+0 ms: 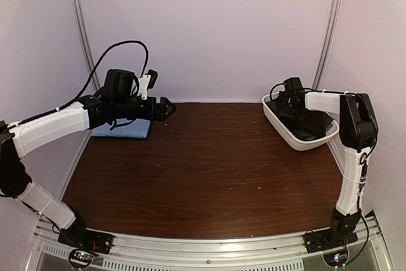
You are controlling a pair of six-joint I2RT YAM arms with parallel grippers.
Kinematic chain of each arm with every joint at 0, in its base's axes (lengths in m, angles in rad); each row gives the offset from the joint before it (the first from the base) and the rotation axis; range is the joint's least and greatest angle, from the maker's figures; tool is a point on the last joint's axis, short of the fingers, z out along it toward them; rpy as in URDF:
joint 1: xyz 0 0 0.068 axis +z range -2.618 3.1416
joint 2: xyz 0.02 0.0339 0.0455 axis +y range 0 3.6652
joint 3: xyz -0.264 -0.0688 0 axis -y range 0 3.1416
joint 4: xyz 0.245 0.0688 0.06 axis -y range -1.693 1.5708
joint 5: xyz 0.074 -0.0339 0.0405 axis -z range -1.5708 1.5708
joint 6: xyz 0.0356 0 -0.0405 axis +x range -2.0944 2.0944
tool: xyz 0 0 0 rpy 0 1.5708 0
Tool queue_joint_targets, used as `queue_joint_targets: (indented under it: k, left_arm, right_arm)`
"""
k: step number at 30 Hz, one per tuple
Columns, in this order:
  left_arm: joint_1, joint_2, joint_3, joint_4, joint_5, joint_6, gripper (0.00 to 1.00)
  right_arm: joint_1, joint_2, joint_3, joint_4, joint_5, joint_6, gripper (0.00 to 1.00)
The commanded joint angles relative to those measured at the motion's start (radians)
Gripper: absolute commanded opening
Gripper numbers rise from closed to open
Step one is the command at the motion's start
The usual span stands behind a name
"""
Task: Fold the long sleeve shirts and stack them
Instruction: Pick up the crumpled shirt from the bin.
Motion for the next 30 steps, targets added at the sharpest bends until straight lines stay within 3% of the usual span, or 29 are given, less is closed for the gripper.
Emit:
queue_joint_targets:
  k: [1, 6, 9, 21, 30]
  left_arm:
    - [0.007, 0.009, 0.024, 0.012, 0.017, 0.004, 0.98]
    - [0.007, 0.009, 0.022, 0.011, 0.014, -0.008, 0.98]
    - [0.007, 0.008, 0.025, 0.011, 0.012, -0.012, 0.98]
    - [0.007, -0.006, 0.049, 0.015, -0.009, -0.014, 0.98]
    - [0.007, -0.04, 0.043, 0.029, -0.052, -0.018, 0.98]
  right_arm:
    - [-0.004, 0.012, 0.022, -0.03, -0.007, 0.001, 0.48]
    - [-0.004, -0.028, 0.035, -0.032, 0.004, -0.012, 0.12]
    - [-0.002, -0.063, 0.053, -0.038, -0.005, -0.023, 0.0]
    - [0.113, -0.273, 0.164, -0.069, -0.116, -0.137, 0.0]
    - [0.289, -0.419, 0.2, -0.044, -0.353, -0.144, 0.0]
